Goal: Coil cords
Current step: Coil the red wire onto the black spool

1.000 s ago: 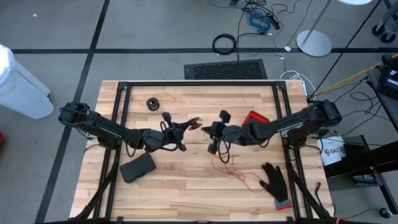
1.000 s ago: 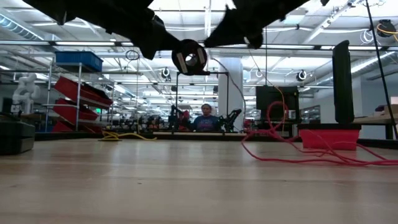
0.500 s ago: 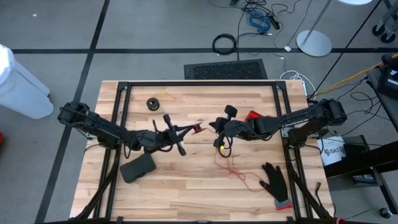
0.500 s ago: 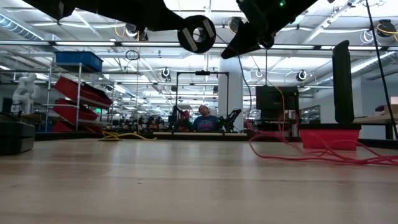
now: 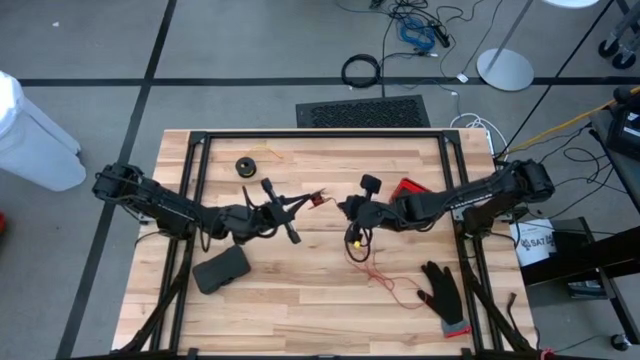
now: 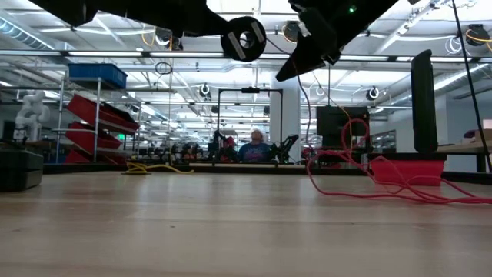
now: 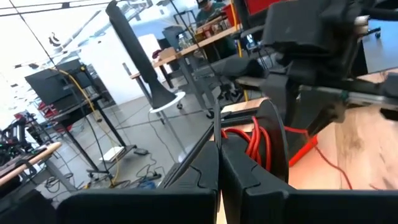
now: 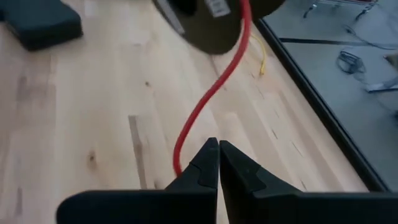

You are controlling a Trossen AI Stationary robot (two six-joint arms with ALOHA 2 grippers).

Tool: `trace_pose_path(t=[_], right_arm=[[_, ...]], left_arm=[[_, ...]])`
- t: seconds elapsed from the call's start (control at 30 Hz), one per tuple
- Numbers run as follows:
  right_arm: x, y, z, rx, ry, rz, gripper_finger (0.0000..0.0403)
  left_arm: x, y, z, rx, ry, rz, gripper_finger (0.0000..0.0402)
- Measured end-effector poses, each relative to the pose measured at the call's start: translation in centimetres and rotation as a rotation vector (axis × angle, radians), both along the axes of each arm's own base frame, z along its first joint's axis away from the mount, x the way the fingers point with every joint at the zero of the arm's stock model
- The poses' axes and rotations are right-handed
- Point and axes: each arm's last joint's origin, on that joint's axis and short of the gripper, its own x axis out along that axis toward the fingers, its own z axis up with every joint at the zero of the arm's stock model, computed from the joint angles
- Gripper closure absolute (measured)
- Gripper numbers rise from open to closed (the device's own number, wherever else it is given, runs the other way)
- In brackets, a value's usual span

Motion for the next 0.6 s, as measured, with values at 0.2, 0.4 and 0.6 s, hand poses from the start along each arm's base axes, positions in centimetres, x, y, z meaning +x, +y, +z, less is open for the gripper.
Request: trace_pose_path(t=[0.2, 0.4, 0.6], right_arm=[[-1.8, 0.4, -0.3, -0.057, 0.098, -0.11, 0.0369], [-2.9, 1.0, -0.9, 0.038, 0.172, -0.128, 0.0333], [-3.2, 2.6, -1.4, 0.077, 0.157, -0.072, 0.0324]], left_arm=[[0.0, 0.0, -0.1, 0.002, 0.008, 0.001, 0.0402], [0.0, 0.0, -0.1, 0.001, 0.006, 0.001, 0.0402], [0.0, 0.0, 0.0, -0.002, 0.003, 0.001, 0.0402]])
